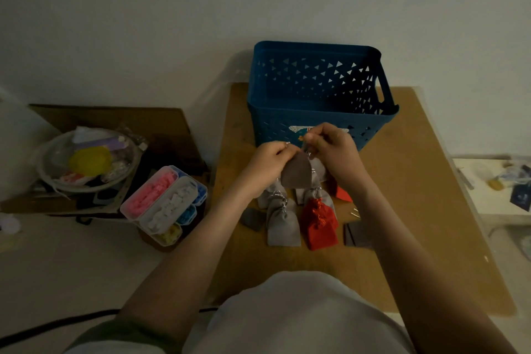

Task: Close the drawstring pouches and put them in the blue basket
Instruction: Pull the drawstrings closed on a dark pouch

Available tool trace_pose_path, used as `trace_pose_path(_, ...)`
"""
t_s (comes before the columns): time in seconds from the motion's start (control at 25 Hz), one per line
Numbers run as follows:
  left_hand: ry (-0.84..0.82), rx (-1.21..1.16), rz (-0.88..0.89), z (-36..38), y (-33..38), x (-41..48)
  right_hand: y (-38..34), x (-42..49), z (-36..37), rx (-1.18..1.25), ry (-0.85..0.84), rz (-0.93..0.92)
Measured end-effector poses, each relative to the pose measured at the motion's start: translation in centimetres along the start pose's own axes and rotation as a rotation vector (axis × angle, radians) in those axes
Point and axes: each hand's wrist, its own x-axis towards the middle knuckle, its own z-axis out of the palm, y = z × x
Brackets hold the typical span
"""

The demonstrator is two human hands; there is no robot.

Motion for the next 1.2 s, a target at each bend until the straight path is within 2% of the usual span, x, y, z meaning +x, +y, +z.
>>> trace_pose_path(0.08,0.049,-0.241,-0.018,-0.4,-0.2,-0.2,0.7,0.2,-0.8,-0.156,0.023,-0.07)
trace_pose_path(0.2,0.026,-0.576,-0.083,-1.1,0.2,-0.3,1.7,-0.1,-1.0,-0.469,-0.07,-0.22)
trace_pose_path(0.36,-0.045,-0.522,-0.083,-1.2,0.1,-0.2,2.4,0.5,-1.2,-0.612,-0.188,-0.341)
trace_pose_path(0.44,-0.037,-0.481,-0.099,-1.3,0.0,-0.1,2.5,0.8,-1.5,-0.622,-0.206,-0.276)
trace_pose_path(0.6,-0.037,-0.398,-0.076,-1.2,0.1,0.2,2.6,0.7,-1.3,-0.522,-0.282,-0.129)
trace_pose_path(0.68,-0.041,-0.296,-0.004,-1.1,0.1,0.5,2.4,0.5,-1.1,-0.337,-0.362,-0.074)
trace_pose_path(0.76,-0.039,-0.229,0.054,-1.1,0.3,0.8,1.6,-0.1,-0.6,-0.067,-0.449,0.099)
trace_pose_path(0.84,-0.024,-0.194,0.081,-1.2,0.5,1.0,1.6,-0.1,0.0,0.045,-0.514,0.188)
trace_pose_path(1.04,-0.026,-0.198,0.097,-1.6,0.4,1.0,1.8,0.2,0.5,0.089,-0.432,0.178)
trace_pose_path(1.2,0.053,-0.238,0.043,-1.4,0.4,1.0,1.0,0.2,0.4,0.174,-0.309,0.21)
